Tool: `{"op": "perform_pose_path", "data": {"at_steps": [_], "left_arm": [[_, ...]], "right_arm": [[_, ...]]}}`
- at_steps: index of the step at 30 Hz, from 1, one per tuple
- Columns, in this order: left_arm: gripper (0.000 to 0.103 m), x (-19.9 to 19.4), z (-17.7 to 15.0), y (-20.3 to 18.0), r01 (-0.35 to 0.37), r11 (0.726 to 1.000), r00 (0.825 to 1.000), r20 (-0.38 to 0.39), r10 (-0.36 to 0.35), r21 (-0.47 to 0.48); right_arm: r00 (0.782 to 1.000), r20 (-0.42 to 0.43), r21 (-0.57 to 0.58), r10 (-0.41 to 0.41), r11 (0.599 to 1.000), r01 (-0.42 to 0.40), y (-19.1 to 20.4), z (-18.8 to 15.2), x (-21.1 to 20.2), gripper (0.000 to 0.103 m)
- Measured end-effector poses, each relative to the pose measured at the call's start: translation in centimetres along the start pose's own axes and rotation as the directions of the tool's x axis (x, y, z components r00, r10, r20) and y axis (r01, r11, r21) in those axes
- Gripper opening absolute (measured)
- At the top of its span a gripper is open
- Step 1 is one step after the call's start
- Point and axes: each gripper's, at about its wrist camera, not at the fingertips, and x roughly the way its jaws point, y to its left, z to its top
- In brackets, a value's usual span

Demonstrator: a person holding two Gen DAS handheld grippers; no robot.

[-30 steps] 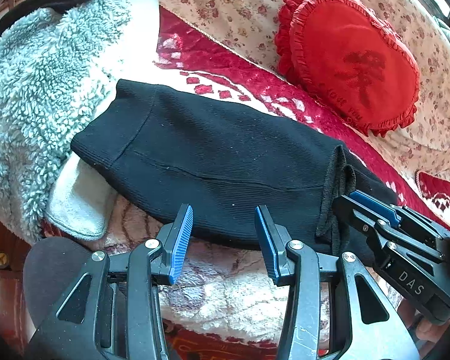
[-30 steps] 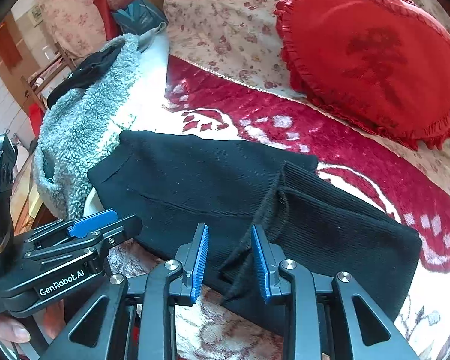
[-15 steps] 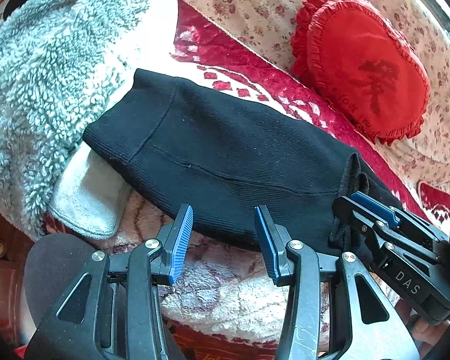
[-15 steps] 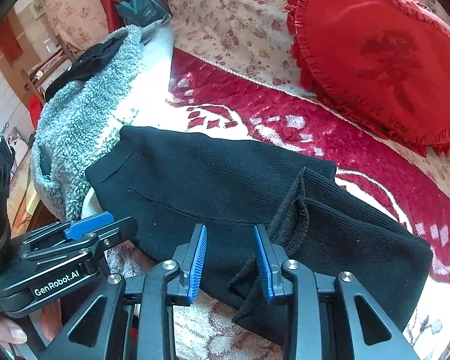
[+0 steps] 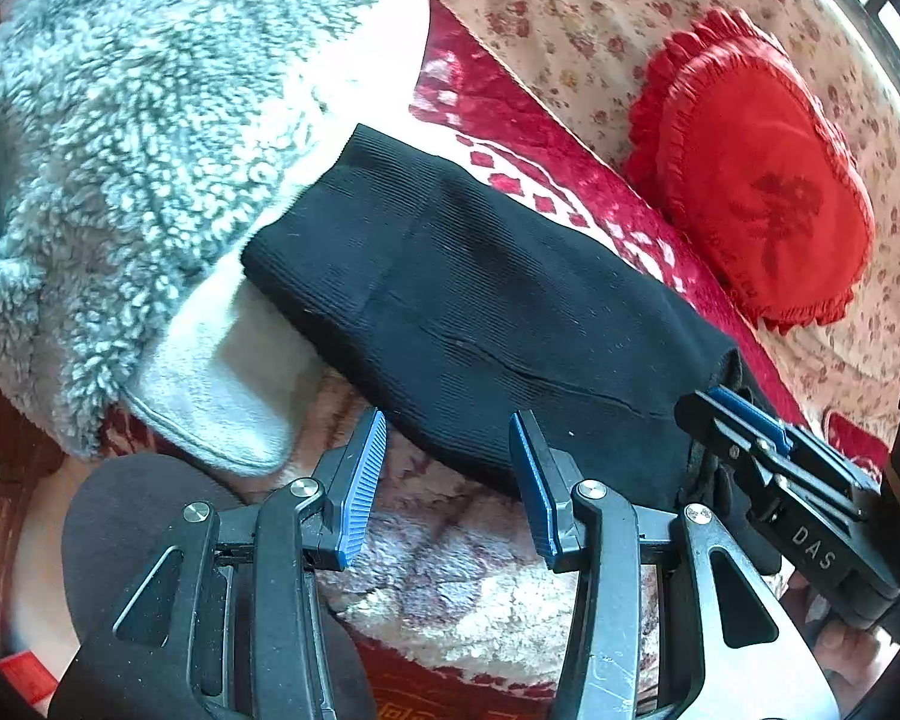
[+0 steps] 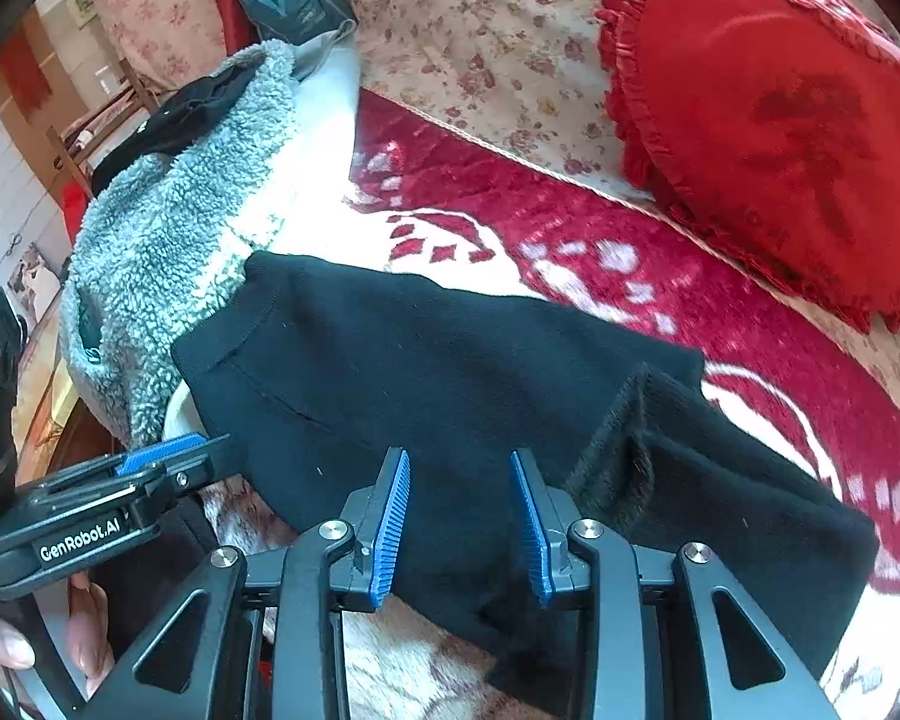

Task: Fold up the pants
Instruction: 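Grasp the pants end with the right gripper and lift it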

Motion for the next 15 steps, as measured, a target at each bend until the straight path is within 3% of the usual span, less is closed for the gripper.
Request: {"op": "perform_pose_path", "data": {"at_steps": [4, 8, 15], "left_arm": [[0.053, 0.1, 0.4, 1.6, 0.008, 0.998, 1.000, -0.007, -0.009, -0.058], [0.054, 0.5, 0.9, 3.6, 0.010, 0.992, 1.000, -0.015, -0.012, -0.126], [0.058, 1.8, 1.9, 5.2, 0.018, 0.982, 0.999, -0.037, -0.026, -0.188]], "right_arm": [[0.999, 0.005, -0.051, 0.039, 0.998, -0.039, 1.6, 2.0, 1.1, 0.038], [0.995, -0.013, -0.099, 0.101, 0.990, -0.102, 3.2, 4.4, 2.9, 0.041], [0.989, -0.044, -0.164, 0.142, 0.975, -0.147, 6.2, 8.7, 7.3, 0.044]]}}
